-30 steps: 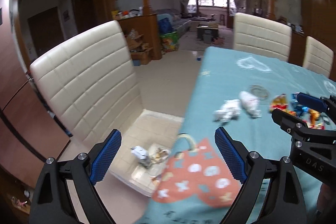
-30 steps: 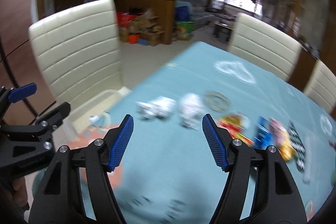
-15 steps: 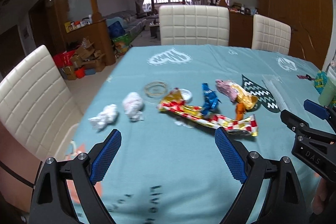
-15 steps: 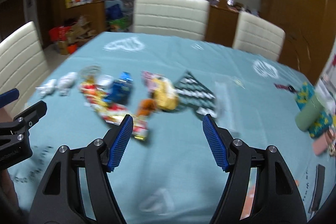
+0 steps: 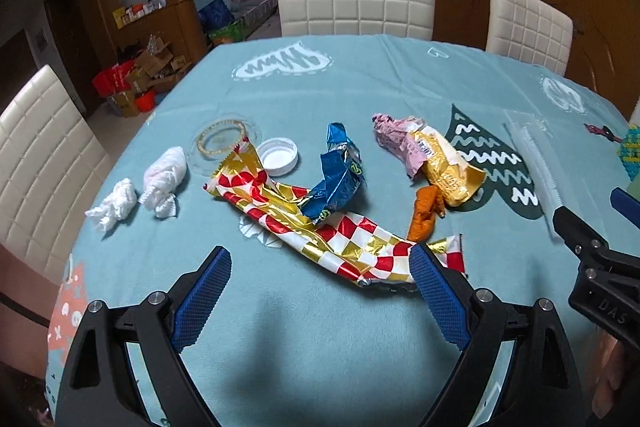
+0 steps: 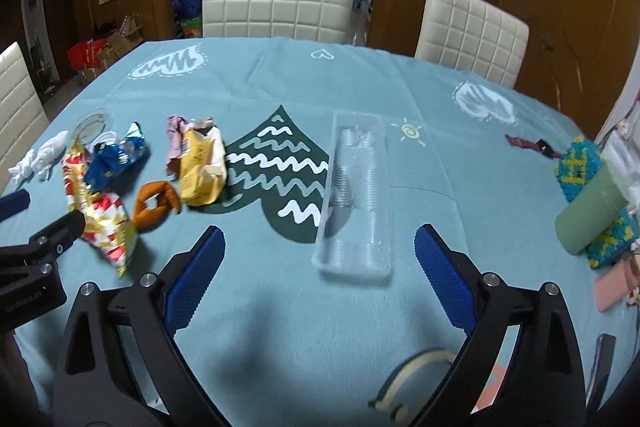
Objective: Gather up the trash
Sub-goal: 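Move both open tools back over the table, then grasp the red-gold striped wrapper with the left tool while the right tool grasps the clear plastic tray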
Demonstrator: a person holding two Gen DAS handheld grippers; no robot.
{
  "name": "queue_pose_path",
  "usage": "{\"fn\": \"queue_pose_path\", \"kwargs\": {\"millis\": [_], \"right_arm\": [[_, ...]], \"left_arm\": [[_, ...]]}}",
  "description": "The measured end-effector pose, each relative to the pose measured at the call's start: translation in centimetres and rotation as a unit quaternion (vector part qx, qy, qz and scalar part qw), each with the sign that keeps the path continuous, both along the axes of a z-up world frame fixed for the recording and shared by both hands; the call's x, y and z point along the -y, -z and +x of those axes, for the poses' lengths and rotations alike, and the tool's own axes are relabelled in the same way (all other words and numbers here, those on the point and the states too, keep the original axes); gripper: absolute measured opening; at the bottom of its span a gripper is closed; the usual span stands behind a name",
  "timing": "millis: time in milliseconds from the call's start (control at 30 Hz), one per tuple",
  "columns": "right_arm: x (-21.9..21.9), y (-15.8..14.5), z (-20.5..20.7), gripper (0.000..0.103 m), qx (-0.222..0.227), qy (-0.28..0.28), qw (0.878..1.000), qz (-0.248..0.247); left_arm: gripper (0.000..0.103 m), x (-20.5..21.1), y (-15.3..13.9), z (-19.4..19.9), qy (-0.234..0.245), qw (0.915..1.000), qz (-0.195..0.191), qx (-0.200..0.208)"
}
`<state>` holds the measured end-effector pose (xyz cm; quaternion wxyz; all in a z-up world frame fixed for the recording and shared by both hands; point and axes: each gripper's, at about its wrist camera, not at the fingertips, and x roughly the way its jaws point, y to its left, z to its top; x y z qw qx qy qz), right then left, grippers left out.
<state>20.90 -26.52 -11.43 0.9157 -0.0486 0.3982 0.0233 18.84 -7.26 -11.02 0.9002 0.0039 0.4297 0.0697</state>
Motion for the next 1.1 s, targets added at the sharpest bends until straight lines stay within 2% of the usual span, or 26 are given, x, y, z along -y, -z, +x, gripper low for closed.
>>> {"fn": "queue_pose_path", "kwargs": {"millis": [133, 233, 500, 533, 600, 667, 700, 767, 867, 1100], "right_arm": [[0.0, 1.5, 1.4, 0.095, -0.012, 0.016, 1.000, -0.018], [0.0, 2.3, 2.2, 0.095, -0.018, 0.021, 0.999, -0.026], [1.1, 4.2, 3.3, 0.094, -0.057, 0.040, 0.998, 0.006], [1.2, 4.3, 3.3, 0.092, -0.061, 0.038, 0.997, 0.013], [1.2, 4.2, 3.2, 0.079, -0.066, 0.029, 0.997, 0.036], [1.0, 3.9, 2.9, 0.055, -0.062, 0.022, 0.997, 0.045], [0.8, 3.9, 2.8, 0.055, -0.063, 0.016, 0.997, 0.050], [0.7, 3.8, 2.3, 0.054, -0.062, 0.010, 0.996, 0.070], [0.3, 3.4, 1.7, 0.053, -0.062, 0.002, 0.995, 0.078], [-1.3, 1.4, -0.6, 0.053, -0.039, -0.014, 0.996, 0.075]], "left_arm": [[0.088, -0.5, 0.8, 1.2, -0.023, 0.9997, 0.008, -0.004], [0.088, -0.8, 1.5, 2.0, -0.029, 0.9995, -0.005, -0.016], [0.088, -0.8, 3.2, 2.8, -0.033, 0.9988, -0.009, -0.035], [0.085, -0.9, 3.3, 2.8, -0.034, 0.9988, -0.013, -0.034], [0.072, -1.0, 3.3, 2.7, -0.031, 0.9987, -0.021, -0.036], [0.043, -1.2, 3.1, 2.6, -0.027, 0.9987, -0.024, -0.037], [0.033, -1.3, 3.0, 2.5, -0.023, 0.9986, -0.030, -0.038], [0.023, -1.4, 2.7, 2.1, -0.018, 0.9983, -0.040, -0.039], [0.015, -1.5, 2.3, 1.4, -0.011, 0.9984, -0.041, -0.036], [0.008, -2.7, 0.5, -1.0, -0.006, 0.9995, -0.027, -0.018]]}}
